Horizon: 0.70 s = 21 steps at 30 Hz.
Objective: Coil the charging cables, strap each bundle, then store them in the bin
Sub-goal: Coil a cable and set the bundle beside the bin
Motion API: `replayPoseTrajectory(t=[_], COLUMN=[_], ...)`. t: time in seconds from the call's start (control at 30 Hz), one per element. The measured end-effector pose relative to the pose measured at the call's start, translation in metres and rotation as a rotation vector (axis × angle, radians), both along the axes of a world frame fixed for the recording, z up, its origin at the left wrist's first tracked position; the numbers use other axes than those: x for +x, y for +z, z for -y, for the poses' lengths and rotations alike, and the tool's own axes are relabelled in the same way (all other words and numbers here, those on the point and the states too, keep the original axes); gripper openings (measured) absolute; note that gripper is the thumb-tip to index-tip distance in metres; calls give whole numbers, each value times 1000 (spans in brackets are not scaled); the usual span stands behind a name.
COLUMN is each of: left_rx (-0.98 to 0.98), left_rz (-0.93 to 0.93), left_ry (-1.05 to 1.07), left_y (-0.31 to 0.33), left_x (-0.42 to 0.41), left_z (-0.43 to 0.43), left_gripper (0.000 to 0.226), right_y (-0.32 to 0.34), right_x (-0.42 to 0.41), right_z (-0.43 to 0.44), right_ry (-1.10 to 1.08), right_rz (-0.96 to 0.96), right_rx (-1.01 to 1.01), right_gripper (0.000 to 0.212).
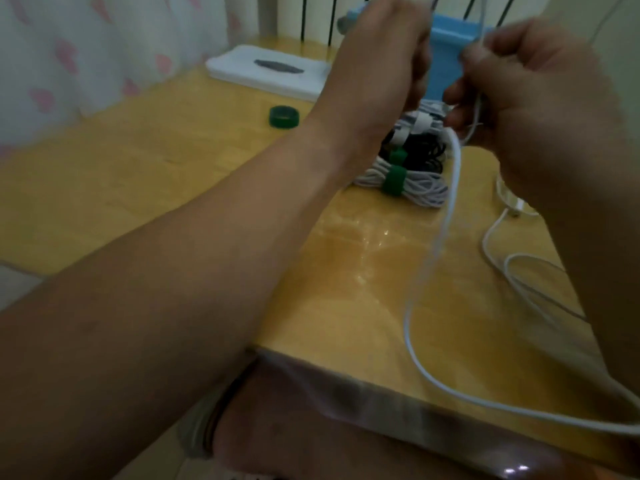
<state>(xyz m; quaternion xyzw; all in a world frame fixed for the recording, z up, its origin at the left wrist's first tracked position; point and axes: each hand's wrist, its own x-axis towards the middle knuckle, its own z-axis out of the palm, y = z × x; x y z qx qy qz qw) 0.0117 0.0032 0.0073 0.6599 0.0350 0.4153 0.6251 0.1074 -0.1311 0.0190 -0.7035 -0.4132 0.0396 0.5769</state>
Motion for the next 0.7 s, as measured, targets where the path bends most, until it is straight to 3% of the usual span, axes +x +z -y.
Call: replayPoseTrajectory(t=[0.17, 0.5, 0.57, 0.7], left_rx=[267, 209, 116, -123], left_rz=[-12, -17, -15, 18], left_ry=[73, -99, -61, -99], left_y=[-6, -16, -14, -11], left_x=[7, 7, 7, 8], left_z=[1, 7, 3, -9], left_gripper=[24, 22, 21, 20], right_y=[-14, -23, -23, -15], right_x=[-2, -15, -14, -15], right_z=[4, 4, 3, 3], right_ry=[-85, -24, 11, 243], right_rz=[142, 179, 72, -349], right_rx=[61, -42, -121, -150], right_gripper=[8, 23, 20, 16])
